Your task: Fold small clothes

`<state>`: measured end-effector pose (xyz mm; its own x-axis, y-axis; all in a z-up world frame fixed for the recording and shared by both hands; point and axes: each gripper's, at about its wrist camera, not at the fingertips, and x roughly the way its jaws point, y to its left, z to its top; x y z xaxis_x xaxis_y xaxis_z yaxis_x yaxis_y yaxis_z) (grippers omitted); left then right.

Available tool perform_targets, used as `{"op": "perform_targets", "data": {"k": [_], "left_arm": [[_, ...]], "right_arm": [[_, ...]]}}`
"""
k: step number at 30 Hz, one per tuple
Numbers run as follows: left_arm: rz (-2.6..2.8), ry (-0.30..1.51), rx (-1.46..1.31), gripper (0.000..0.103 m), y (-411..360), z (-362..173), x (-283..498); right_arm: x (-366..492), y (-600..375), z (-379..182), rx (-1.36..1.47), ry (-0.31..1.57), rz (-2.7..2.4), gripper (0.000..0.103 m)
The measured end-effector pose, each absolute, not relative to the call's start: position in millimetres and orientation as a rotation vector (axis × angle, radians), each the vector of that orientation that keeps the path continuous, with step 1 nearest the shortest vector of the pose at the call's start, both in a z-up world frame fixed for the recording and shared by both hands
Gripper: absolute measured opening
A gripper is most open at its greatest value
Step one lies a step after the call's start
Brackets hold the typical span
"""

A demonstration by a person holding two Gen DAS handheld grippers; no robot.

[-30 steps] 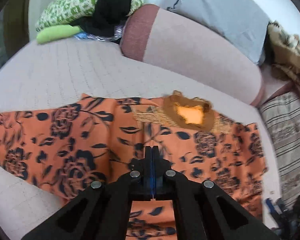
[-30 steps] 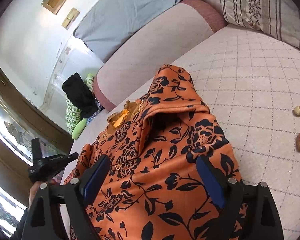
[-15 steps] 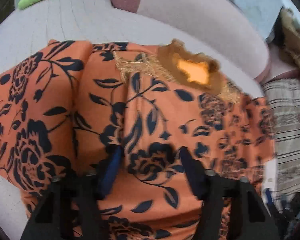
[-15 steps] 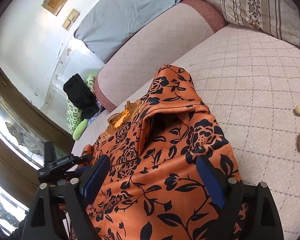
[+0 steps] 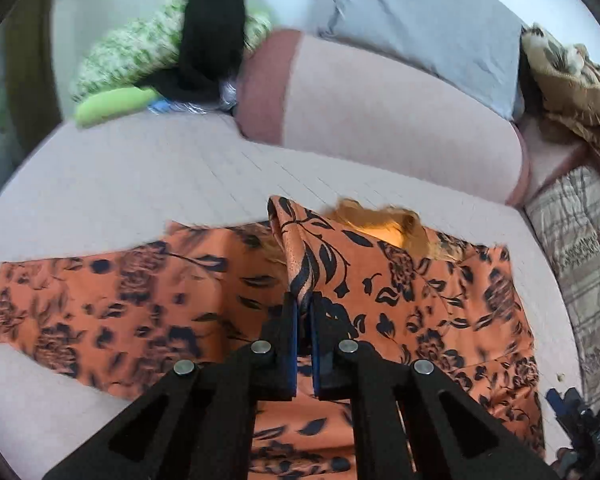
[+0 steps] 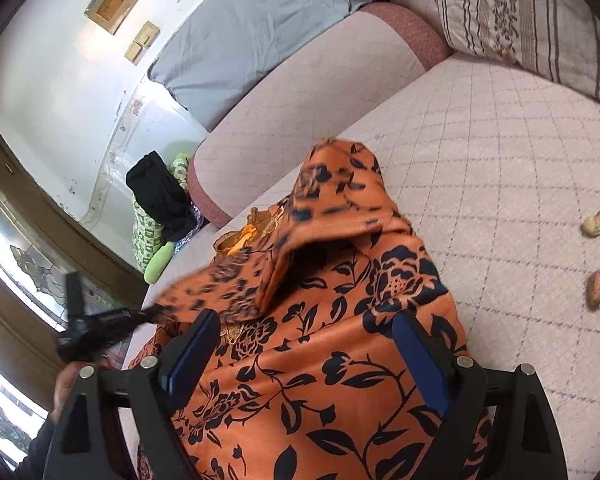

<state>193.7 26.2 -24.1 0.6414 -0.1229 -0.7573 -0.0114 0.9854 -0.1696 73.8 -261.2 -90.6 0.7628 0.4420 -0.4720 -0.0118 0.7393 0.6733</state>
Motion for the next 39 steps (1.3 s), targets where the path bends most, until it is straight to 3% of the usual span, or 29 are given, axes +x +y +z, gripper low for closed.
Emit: {"op": "perform_targets", "data": {"k": [5, 10, 15, 17, 18, 19, 21, 25, 30, 37, 38, 39], "left_arm": [[0.022, 1.116, -0.171, 0.006, 47, -106, 212], [-0.008, 1.087, -0.116, 0.008, 41, -100, 207], [-0.061, 1.104, -0.193, 0.013, 62, -87, 209], [-0.106, 1.051, -0.226, 0.025, 73, -67, 195], [-0.121, 1.012, -0.236, 0.047, 80, -56, 187], [-0.123, 0.960, -0.252, 0.068, 92, -41, 174], [-0.079, 0.810, -0.317, 0.085, 132, -16, 140], [0.071, 0.698, -0.603, 0.085, 250, -21, 95], [0.280, 0.743, -0.960, 0.082, 359, -81, 85], [0.293, 0.719, -1.099, 0.080, 371, -104, 109], [0.309, 0.725, -1.123, 0.077, 370, -109, 112], [0.338, 0.724, -1.137, 0.066, 370, -111, 114]], "right_arm": [[76, -260, -84, 0.713, 0.677, 0.261, 0.090], [99, -248, -49, 0.648, 0.669, 0.303, 0.096], [193, -228, -48, 0.685, 0.775, 0.407, 0.099], [237, -221, -87, 0.645, 0.988, 0.347, 0.099], [249, -224, -114, 0.670, 1.107, 0.281, 0.098], [246, -231, -119, 0.722, 1.064, 0.279, 0.097], [229, -230, -97, 0.698, 0.992, 0.290, 0.097], [164, -210, -61, 0.592, 0.871, 0.367, 0.098], [106, -184, -77, 0.511, 0.918, 0.381, 0.098], [85, -169, -94, 0.546, 0.934, 0.353, 0.098], [85, -167, -94, 0.546, 0.932, 0.353, 0.098], [86, -165, -93, 0.543, 0.929, 0.351, 0.098]]}}
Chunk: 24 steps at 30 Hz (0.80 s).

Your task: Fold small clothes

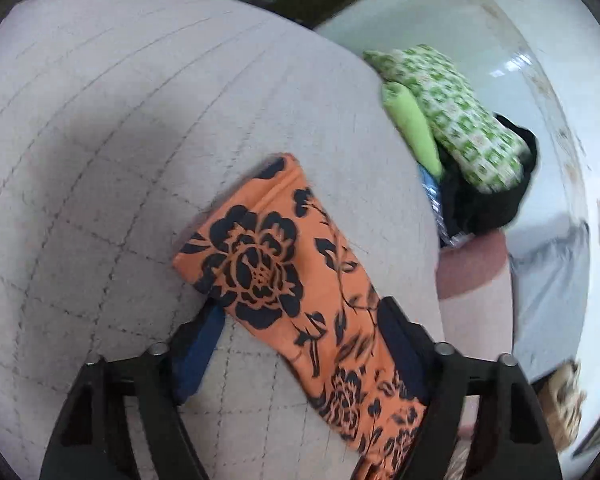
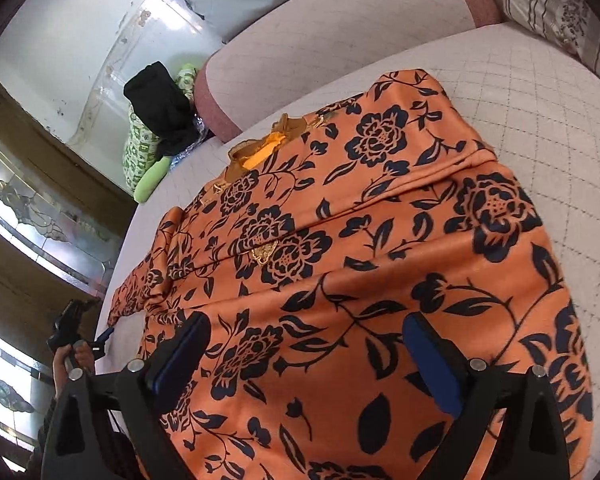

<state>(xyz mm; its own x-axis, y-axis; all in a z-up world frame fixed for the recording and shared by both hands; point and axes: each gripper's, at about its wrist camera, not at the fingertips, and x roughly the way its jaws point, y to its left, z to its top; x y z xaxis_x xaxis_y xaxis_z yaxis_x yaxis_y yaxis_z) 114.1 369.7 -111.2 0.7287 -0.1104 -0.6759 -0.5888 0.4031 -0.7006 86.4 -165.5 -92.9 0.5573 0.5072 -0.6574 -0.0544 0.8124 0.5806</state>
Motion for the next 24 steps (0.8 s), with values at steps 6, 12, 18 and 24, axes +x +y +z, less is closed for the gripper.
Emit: {"op": "perform_targets", "data": {"k": [6, 12, 18, 24], "left_arm": [[0.386, 0.792, -1.054, 0.003, 367, -112, 137], [0.240, 0.644, -0.603, 0.003, 275, 5, 173], [-0.116, 0.486, -0.302, 0.003, 88, 117, 197], [-0.374, 0.550, -0.166, 0.004, -87, 109, 221]], "right_arm": [[87, -163, -95, 0.534, 0.925, 0.355, 0.098], [80, -180, -107, 0.574, 0.912, 0.338, 0.098], [76, -193, -109, 0.623, 0.868, 0.354, 0.098], [69, -218, -107, 0.693, 0.810, 0.355, 0.098]]}}
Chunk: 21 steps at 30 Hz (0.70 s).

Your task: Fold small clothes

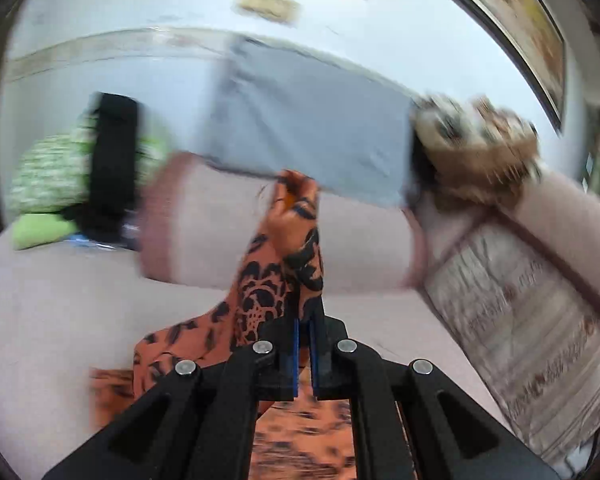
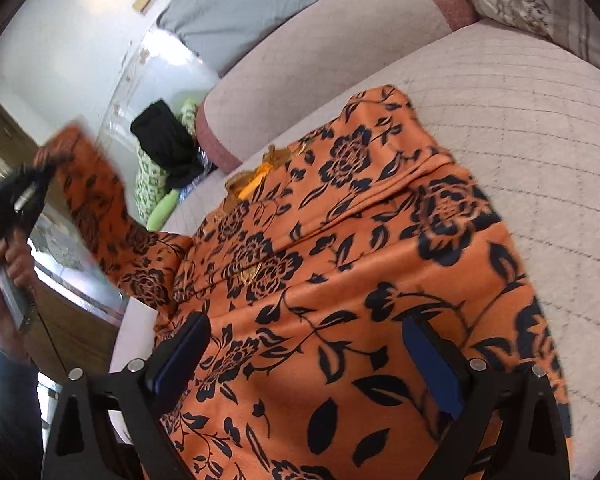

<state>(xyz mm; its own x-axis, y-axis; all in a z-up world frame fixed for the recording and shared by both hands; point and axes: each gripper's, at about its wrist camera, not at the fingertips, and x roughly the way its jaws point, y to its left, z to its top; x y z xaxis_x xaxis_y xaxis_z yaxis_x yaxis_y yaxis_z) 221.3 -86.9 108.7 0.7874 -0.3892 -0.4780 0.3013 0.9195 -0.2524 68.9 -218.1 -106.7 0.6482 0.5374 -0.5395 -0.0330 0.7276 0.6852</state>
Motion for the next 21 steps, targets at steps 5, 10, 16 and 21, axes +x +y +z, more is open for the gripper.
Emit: {"op": "perform_targets", "data": {"k": [5, 10, 16, 21], "left_arm": [[-0.453, 0.782, -0.052, 0.044, -184, 14, 245], [-0.394, 1.163, -0.025, 0.072, -168, -95, 254], [-0.253, 0.947, -0.113, 0.074, -35, -53, 221], [-0.077, 0.922, -0.139, 0.075, 58, -60, 219]], "right_arm": [[64, -237, -102, 0.751, 0.765, 0.353, 0.098], [63, -247, -102, 0.767, 0.756, 0.337, 0.098], [62, -253, -89, 0.793, 0.727, 0.322, 0.098], [106, -252, -59, 0.721, 0.763, 0.339, 0.098]]}}
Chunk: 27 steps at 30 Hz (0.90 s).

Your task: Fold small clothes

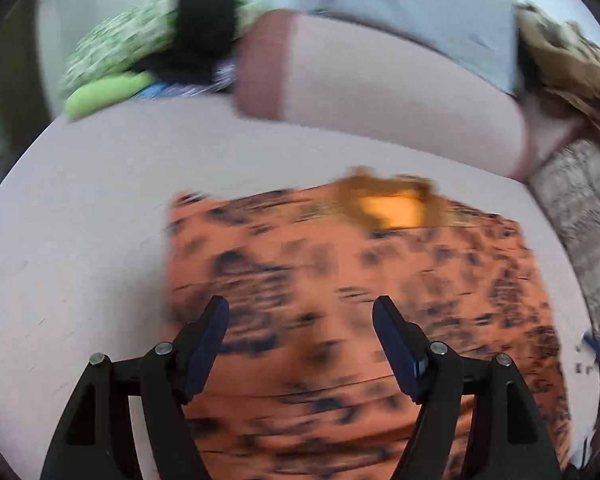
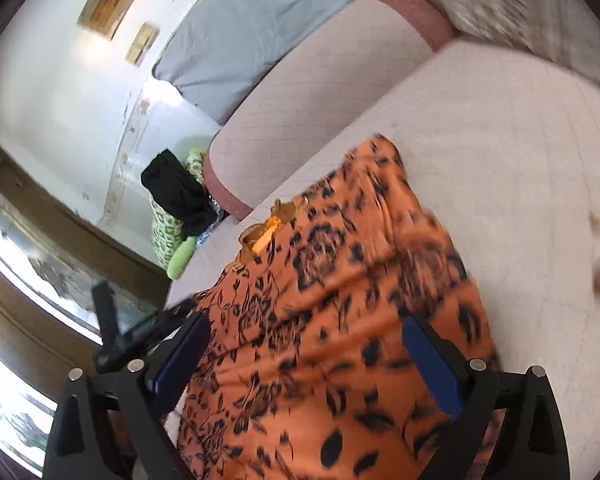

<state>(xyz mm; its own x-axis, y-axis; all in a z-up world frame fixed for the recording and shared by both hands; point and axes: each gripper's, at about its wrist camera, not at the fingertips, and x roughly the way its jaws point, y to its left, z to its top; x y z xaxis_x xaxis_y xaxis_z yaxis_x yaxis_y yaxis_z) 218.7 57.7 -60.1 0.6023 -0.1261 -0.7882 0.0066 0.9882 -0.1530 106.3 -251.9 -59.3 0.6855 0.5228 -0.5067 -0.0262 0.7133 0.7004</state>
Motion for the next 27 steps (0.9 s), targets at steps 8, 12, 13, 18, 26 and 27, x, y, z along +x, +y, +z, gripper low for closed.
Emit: {"op": "perform_targets", "data": {"k": [8, 12, 13, 18, 26, 27], "left_arm": [[-0.037, 0.969, -0.310, 0.075, 118, -112, 221], [-0.075, 0.896, -0.274, 0.075, 111, -117, 212], [-0.083, 0.885, -0.286, 0.075, 112, -118, 210], [-0.094, 0.879, -0.328, 0.075, 126, -114, 205], [-0.093, 0.881, -0.320, 0.076, 120, -116, 210], [-0.092, 0.881, -0.316, 0.077, 119, -116, 210]], "right_arm": [[255, -220, -80, 0.399, 1.051, 0.180, 0.093], [265, -201, -95, 0.221, 1.117, 0.090, 0.041], [264, -197, -90, 0.173, 1.115, 0.072, 0.019], [246, -190, -27, 0.025, 0.931, 0.004, 0.003], [252, -222, -77, 0.358, 1.023, 0.052, 0.018], [247, -220, -75, 0.358, 1.005, 0.065, 0.040]]}}
